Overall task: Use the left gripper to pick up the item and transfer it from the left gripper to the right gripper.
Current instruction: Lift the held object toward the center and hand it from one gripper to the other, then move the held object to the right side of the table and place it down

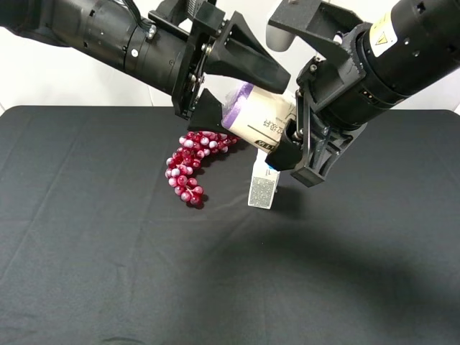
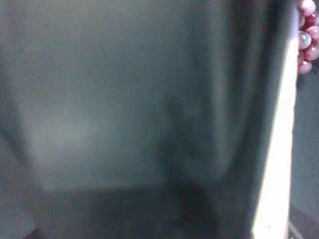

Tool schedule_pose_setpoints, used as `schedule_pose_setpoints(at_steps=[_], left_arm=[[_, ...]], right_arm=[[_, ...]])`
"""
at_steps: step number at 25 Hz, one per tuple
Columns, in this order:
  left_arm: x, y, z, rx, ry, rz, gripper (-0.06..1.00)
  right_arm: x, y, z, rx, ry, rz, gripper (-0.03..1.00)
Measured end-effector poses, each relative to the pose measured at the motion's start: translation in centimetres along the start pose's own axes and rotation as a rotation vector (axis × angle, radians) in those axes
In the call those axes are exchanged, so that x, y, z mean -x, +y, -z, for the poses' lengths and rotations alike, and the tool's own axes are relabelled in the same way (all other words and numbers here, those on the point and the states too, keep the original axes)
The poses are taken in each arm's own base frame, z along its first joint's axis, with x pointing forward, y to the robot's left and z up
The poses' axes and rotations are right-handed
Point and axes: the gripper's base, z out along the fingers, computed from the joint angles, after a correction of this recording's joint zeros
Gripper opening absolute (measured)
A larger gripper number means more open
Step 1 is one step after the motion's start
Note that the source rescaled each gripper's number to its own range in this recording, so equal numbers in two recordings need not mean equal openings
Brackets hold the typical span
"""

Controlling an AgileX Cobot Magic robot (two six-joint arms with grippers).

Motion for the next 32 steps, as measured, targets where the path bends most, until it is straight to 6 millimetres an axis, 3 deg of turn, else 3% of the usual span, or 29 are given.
schedule_pose_setpoints(at_steps=[7,19,26,32], left_arm=[[0.0,0.2,1.1,-0.025,0.006,0.012,1.0],[-0.2,-0.8,7.1,0.069,-0.054,-0.041,1.0],[-1.7,-3.2,10.7,0.223,-0.06,-0.077,1.0],[-3.8,-6.9,13.4,0.364,-0.094,-0.16,1.0]], right_arm=[[0.0,0.0,0.0,0.0,0.0,0.0,0.01],[0.0,0.0,0.0,0.0,0.0,0.0,0.01],[0.0,0.0,0.0,0.0,0.0,0.0,0.01],[0.0,0.0,0.0,0.0,0.0,0.0,0.01]])
